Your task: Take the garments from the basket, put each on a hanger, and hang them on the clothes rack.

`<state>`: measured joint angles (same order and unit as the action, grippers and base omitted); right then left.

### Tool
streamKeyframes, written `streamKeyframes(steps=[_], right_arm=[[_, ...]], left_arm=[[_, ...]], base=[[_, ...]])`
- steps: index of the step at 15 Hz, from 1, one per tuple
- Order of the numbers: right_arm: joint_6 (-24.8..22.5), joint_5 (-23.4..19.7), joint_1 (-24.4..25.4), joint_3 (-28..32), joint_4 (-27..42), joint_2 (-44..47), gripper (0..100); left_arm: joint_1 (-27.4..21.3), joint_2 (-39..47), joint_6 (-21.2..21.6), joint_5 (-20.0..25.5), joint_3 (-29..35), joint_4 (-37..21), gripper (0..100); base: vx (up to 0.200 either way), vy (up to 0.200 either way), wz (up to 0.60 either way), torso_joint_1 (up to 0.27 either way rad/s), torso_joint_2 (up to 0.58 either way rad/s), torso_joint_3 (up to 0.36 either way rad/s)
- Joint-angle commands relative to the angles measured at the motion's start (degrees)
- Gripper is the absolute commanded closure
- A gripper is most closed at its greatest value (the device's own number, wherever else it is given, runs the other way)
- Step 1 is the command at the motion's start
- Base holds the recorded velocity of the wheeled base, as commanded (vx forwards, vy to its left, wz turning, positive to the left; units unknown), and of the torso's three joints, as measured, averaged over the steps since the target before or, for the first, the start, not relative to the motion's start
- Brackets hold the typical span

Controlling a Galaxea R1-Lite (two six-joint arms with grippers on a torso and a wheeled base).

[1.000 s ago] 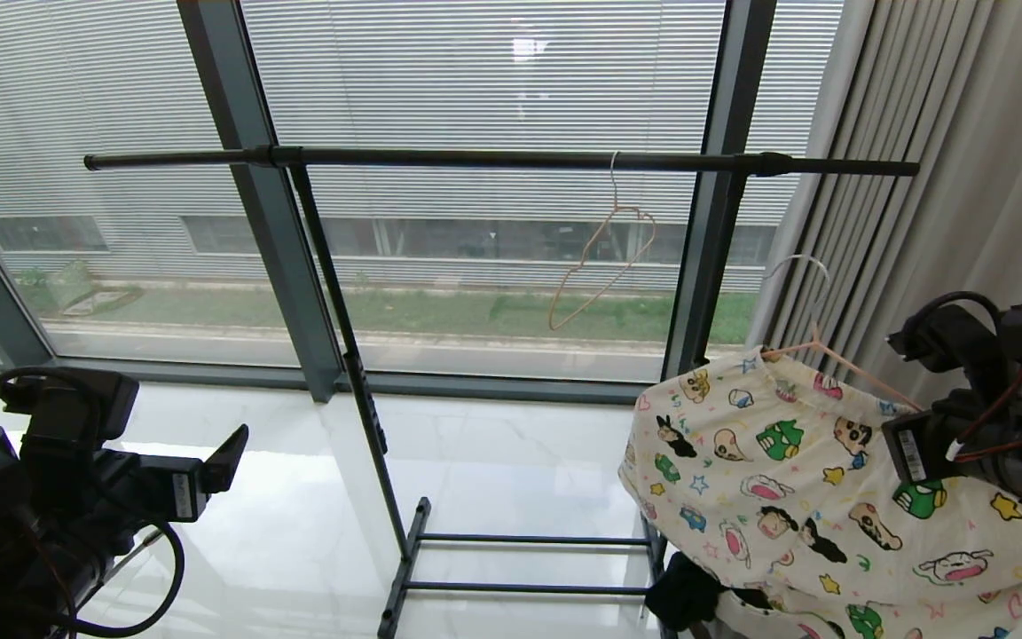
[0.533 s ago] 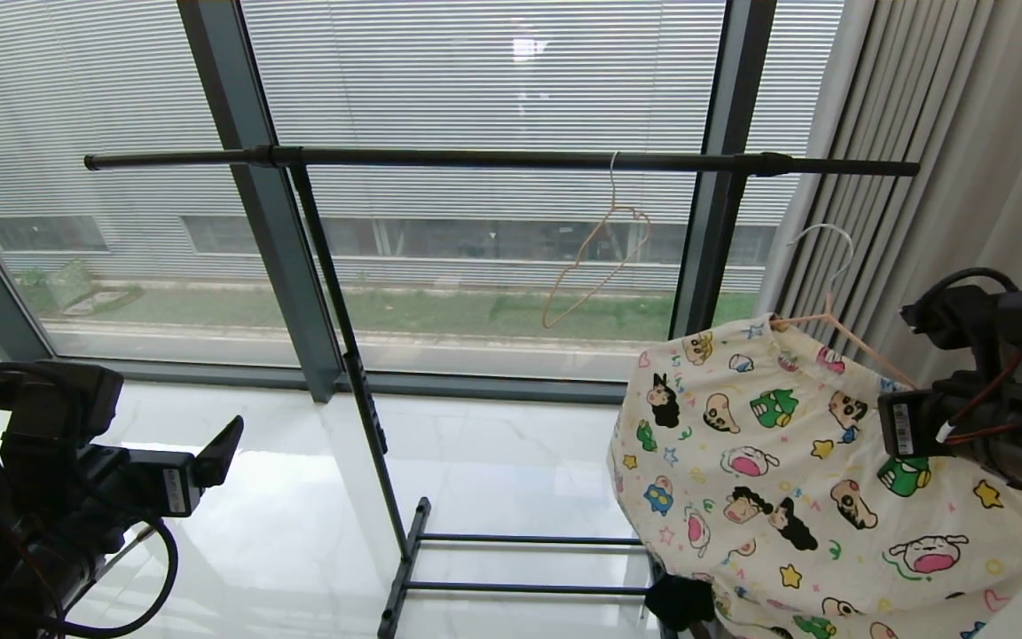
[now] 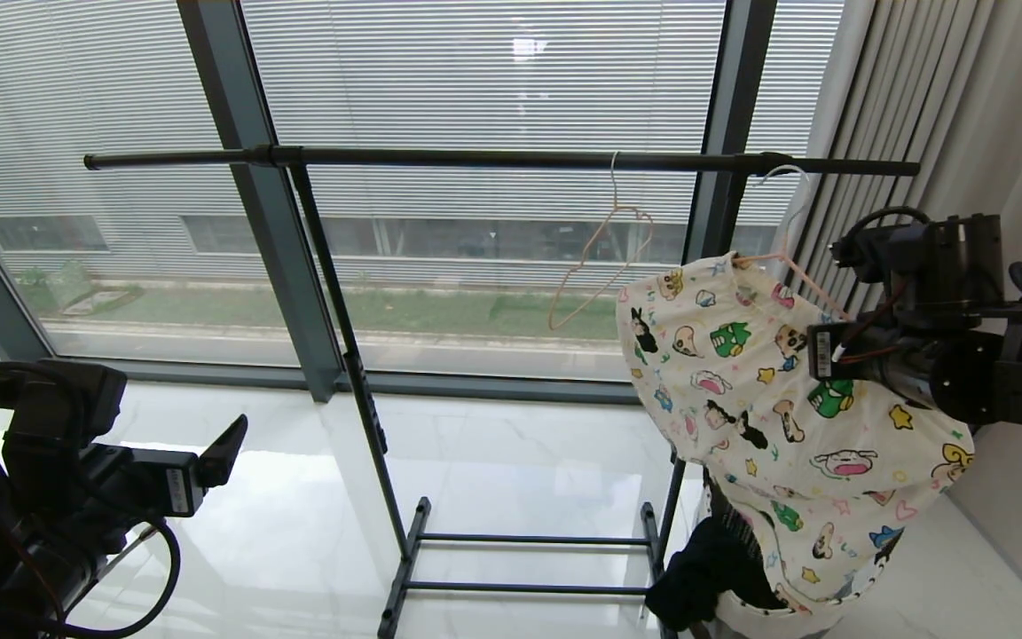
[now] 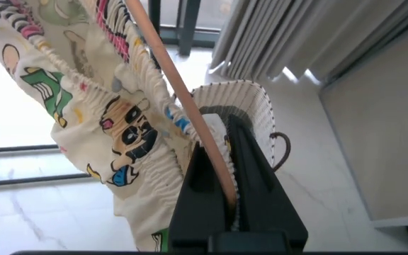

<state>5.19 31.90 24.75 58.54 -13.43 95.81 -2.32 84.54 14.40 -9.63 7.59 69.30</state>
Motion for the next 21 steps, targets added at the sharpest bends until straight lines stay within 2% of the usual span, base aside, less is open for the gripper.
streamKeyframes(steps=[1,4,12,14,20,21], right_arm=[[-1.5,2.11,0.21,3.07,-0.01,2.28,100],[-1.77,2.99,0.3,5.27,0.07,2.98,100],[-1.68,5.45,0.21,6.24,-0.01,3.16,100],[-1.68,7.12,0.21,6.15,-0.01,3.07,100],[-1.68,8.7,0.39,6.06,-0.01,2.63,100],[-1.68,8.7,0.3,6.06,-0.01,2.63,100]], left_arm=[[-0.06,0.1,0.02,-0.04,0.05,0.04,0],[-0.06,0.01,0.02,-0.13,0.14,0.04,0],[-3.22,-0.17,0.02,-0.04,0.14,0.04,0],[-3.48,-0.17,0.02,-0.04,0.14,0.04,0],[-3.92,-0.96,0.02,-0.04,-0.21,0.04,0],[-3.92,-0.96,0.02,-0.04,-0.12,0.04,0]], base=[[0.0,0.0,0.0,0.0,0.0,0.0],[0.0,0.0,0.0,0.0,0.0,0.0],[0.2,0.0,0.0,0.001,0.0,-0.002],[0.2,0.0,0.0,0.005,0.0,0.0],[0.2,0.0,0.0,0.003,0.0,0.002],[0.0,0.0,0.0,0.0,0.0,0.0]])
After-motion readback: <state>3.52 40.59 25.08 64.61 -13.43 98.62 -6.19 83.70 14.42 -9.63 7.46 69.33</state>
